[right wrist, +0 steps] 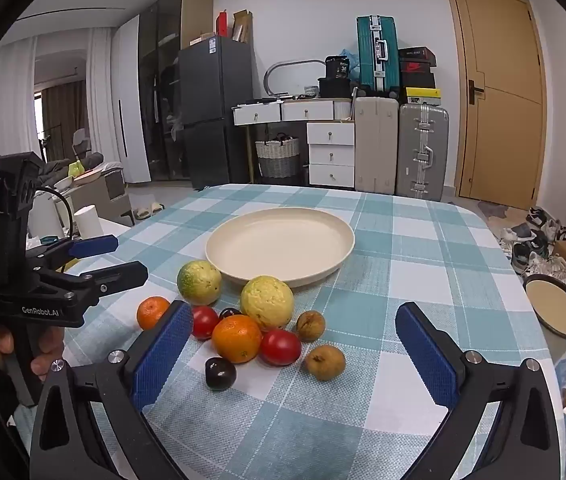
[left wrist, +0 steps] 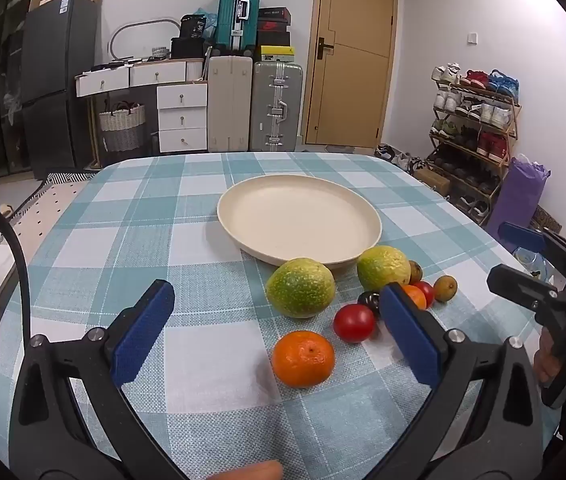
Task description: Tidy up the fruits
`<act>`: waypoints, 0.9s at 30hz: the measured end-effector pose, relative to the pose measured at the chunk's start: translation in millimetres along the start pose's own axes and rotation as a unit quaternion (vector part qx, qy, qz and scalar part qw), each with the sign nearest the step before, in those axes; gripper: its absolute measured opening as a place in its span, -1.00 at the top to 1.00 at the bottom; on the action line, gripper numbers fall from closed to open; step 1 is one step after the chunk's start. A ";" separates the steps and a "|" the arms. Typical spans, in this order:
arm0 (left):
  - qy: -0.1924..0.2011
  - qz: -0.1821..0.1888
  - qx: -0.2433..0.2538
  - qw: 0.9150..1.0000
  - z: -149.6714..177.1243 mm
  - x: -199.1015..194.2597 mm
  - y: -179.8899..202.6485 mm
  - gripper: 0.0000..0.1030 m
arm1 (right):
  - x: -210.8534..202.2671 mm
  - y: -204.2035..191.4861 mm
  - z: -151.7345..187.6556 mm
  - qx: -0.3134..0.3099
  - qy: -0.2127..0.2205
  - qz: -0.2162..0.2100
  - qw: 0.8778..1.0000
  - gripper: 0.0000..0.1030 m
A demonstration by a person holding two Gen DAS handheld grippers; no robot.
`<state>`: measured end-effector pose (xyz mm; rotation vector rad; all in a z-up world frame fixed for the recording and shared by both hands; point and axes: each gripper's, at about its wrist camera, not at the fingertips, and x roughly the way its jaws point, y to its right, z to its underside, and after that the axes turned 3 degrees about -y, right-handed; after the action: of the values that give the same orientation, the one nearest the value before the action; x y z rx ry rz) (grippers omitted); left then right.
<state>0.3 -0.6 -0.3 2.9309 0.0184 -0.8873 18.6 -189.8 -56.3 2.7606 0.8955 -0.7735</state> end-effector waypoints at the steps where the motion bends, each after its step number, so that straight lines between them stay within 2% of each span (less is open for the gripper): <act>1: -0.002 0.005 -0.007 1.000 -0.2 0.2 -1.5 -0.98 | 0.0 0.4 -0.1 -0.001 0.000 0.001 1.000 -1.00; 5: 0.001 0.006 -0.005 1.000 -0.1 -0.2 -1.1 -0.98 | 1.7 -1.4 0.2 -0.018 0.000 0.004 1.000 -1.00; 11: -0.001 0.002 -0.011 1.000 0.2 1.7 -10.2 -0.98 | 0.8 -5.4 0.6 -0.013 -0.003 0.004 1.000 -1.00; 27: -0.003 0.001 -0.012 1.000 0.8 2.7 -5.0 -0.98 | 3.2 -2.6 0.1 -0.014 -0.006 0.003 1.000 -1.00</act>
<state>1.9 4.3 -2.8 2.9066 0.0242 -0.8885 19.3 -186.1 -57.9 2.7302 0.8896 -0.7716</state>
